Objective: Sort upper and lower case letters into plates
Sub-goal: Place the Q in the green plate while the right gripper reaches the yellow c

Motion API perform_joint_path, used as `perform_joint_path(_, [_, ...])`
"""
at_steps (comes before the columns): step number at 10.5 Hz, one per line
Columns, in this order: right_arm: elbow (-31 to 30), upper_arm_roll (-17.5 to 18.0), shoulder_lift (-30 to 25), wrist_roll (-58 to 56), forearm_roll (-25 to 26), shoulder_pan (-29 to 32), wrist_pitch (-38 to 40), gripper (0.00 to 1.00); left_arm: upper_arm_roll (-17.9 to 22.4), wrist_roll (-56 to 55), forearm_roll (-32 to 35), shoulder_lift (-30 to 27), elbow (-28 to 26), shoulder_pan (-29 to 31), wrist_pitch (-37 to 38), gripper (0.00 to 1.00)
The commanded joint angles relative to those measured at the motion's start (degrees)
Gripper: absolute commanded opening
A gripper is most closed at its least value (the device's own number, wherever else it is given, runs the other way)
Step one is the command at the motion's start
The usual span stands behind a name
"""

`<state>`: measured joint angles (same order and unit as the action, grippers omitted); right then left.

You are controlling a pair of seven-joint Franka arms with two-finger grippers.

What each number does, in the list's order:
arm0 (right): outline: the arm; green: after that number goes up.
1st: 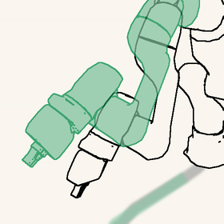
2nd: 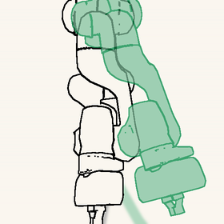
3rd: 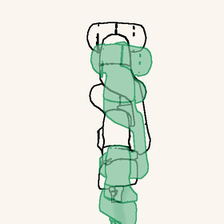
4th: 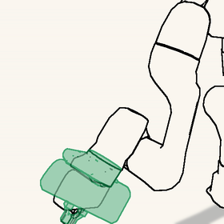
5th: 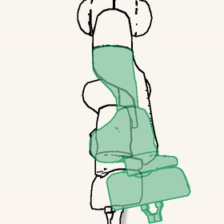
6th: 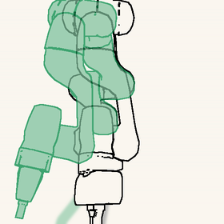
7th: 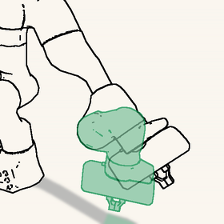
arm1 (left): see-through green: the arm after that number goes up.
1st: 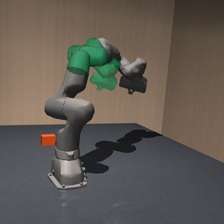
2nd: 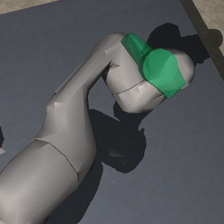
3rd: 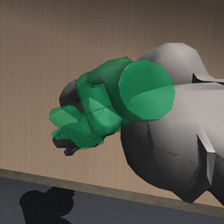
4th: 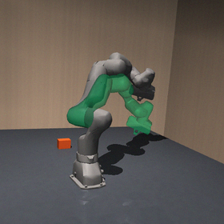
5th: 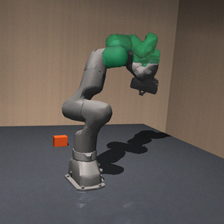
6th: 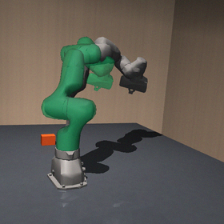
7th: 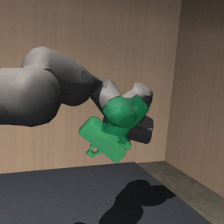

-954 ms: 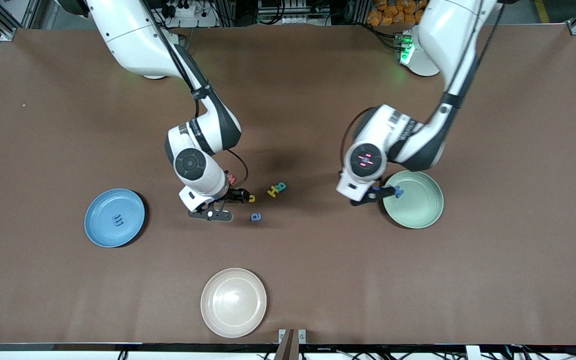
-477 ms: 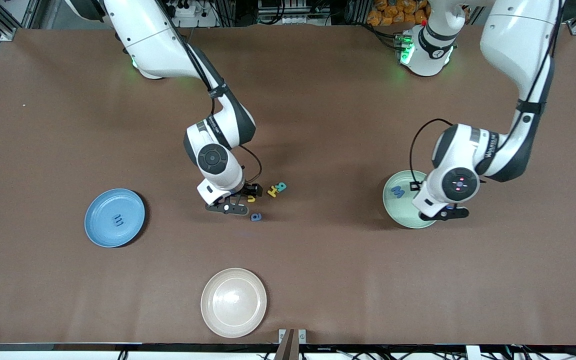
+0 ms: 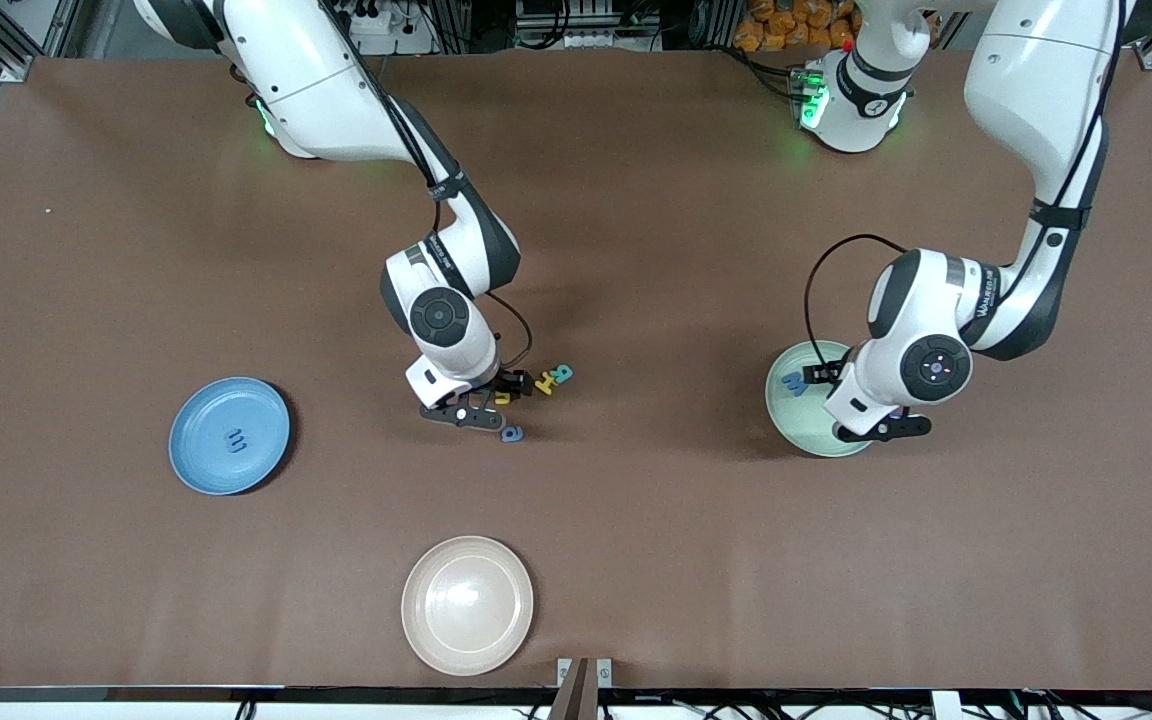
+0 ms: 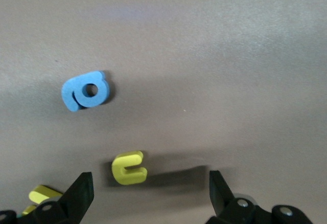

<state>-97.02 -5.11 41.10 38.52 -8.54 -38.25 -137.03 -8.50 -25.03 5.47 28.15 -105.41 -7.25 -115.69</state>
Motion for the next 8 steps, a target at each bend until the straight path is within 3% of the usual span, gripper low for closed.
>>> perform_joint_path(1, [3.59, -0.34, 2.49, 2.87, 0.98, -0.68, 0.01, 1.00, -0.11, -10.51, -1.60, -0.56, 2.13, -5.29, 0.11, 1.00])
perform_joint_path(8, [3.68, -0.34, 2.67, 2.43, 0.98, -0.68, 0.62, 1.00, -0.12, -19.35, -3.71, 1.46, 6.01, -10.67, -0.94, 1.00])
